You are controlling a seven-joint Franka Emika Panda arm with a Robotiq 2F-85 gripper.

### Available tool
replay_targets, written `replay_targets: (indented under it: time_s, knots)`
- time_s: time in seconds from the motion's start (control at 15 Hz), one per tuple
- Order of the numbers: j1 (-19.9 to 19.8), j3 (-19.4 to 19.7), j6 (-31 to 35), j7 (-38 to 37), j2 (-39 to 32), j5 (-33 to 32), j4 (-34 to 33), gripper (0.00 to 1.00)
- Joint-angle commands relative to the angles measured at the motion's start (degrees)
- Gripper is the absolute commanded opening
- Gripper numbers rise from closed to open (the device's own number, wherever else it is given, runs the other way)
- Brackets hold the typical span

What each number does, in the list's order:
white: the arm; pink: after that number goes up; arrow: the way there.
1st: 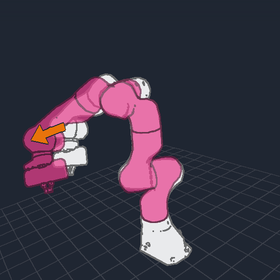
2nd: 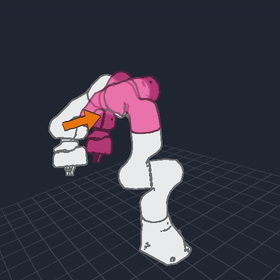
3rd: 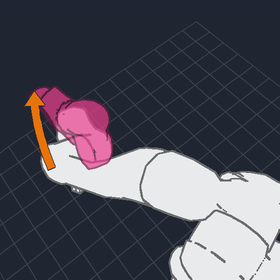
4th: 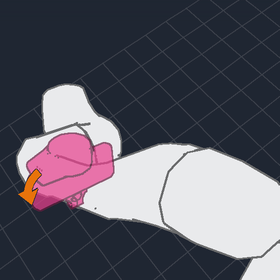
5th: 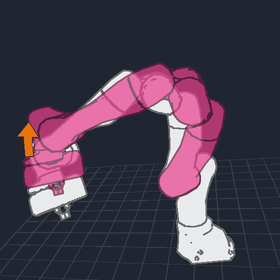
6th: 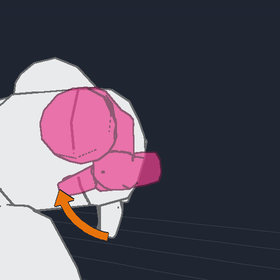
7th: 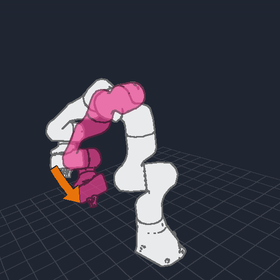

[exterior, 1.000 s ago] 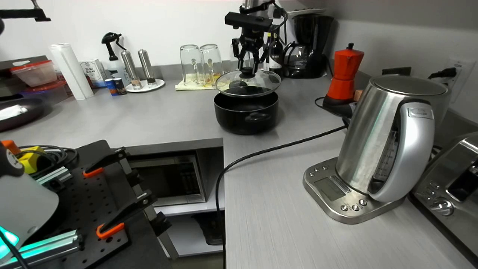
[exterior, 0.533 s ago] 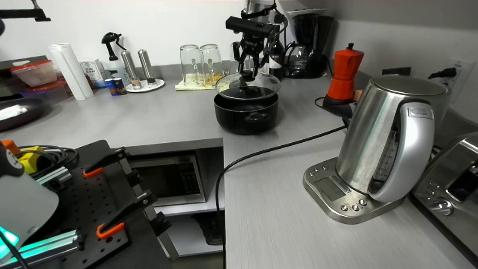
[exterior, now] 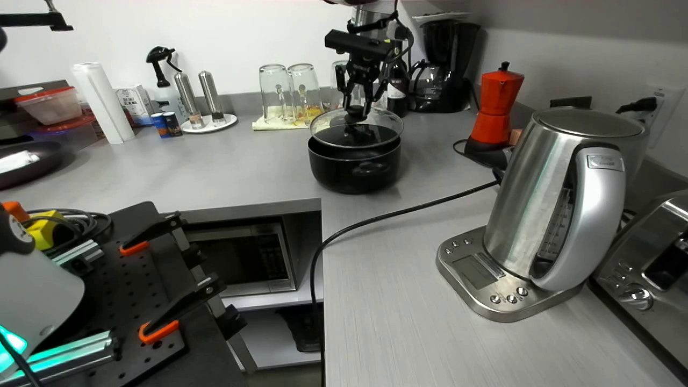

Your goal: Put the lid on the pot

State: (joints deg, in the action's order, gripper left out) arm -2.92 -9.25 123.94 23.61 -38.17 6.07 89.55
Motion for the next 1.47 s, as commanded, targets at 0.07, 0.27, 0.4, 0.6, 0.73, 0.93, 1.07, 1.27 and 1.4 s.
replay_targets:
  time_s: [0.07,0.27,0.4,0.6,0.73,0.93,1.07,1.27,1.4]
  knots:
    - [-1.47,-1.21,3.54,1.78,3.48,2.83,4.78,0.26]
    - [-2.07,-1.52,5.60,2.18,4.68,3.67,7.28,0.26]
    - [-2.49,-1.66,6.75,2.35,5.58,4.07,8.77,0.26]
    - [-3.21,-1.79,8.03,2.64,6.91,4.95,10.63,0.26]
    - [-3.53,-1.76,8.60,2.92,7.79,5.50,11.70,0.26]
    - [-3.78,-1.82,9.28,3.29,9.01,6.18,13.24,0.26]
    - [-3.76,-1.75,9.45,3.38,9.49,6.29,14.01,0.26]
    - [-3.71,-1.71,9.34,3.35,9.70,6.43,14.69,0.26]
    - [-3.77,-1.68,9.42,3.36,9.54,6.57,14.93,0.26]
